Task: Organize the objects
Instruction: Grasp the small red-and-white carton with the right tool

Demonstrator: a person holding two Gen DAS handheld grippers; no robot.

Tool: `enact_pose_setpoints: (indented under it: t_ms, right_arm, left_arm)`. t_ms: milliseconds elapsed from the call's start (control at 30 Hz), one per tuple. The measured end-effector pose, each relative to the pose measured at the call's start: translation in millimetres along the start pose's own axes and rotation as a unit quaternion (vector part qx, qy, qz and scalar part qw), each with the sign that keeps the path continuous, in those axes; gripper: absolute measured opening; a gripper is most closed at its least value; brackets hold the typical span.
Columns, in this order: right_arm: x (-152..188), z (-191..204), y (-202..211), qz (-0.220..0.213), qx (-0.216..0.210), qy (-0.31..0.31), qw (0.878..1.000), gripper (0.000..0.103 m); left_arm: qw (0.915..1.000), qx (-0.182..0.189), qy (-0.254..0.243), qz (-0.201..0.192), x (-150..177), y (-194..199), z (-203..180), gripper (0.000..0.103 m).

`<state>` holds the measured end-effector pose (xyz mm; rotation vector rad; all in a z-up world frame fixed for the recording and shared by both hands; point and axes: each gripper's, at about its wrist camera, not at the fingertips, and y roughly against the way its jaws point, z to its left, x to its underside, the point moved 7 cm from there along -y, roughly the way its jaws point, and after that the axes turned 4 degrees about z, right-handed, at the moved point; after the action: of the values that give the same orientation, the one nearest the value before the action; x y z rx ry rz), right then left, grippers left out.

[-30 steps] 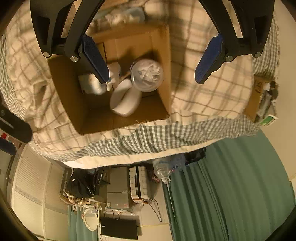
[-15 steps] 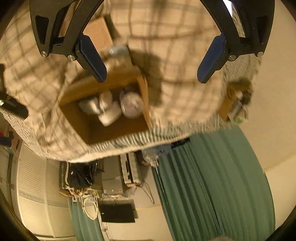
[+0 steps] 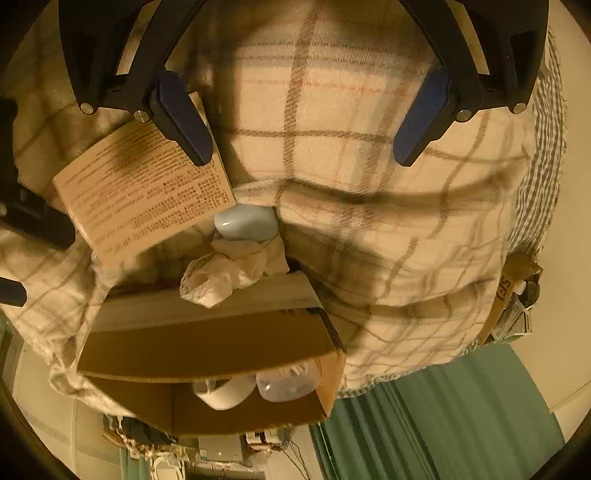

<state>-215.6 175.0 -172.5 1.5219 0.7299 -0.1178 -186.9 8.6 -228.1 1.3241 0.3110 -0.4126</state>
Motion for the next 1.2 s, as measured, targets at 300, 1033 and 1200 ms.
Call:
enact_pose_setpoints:
  t_ms: [300, 1033, 1200]
  right_arm:
    - [5.1, 30.0, -36.9, 0.066, -0.075, 0.018, 0.995, 0.102]
    - [3.0, 34.4, -46.2, 0.103, -0.209, -0.069, 0.970, 0.066]
    - [4.6, 35.8, -72.4, 0.141, -0.215, -0.084, 0.963, 0.069]
  left_arm:
    - [0.9998, -0.002, -0.001, 0.019, 9.1, -14.0, 3.4, 0.101]
    - [0.9992, 0.023, 0.025, 0.023, 0.8, -9.8, 6.5, 0.101]
    - [0.9993, 0.005, 0.020, 0.032, 3.9, -15.8, 9.2, 0.099]
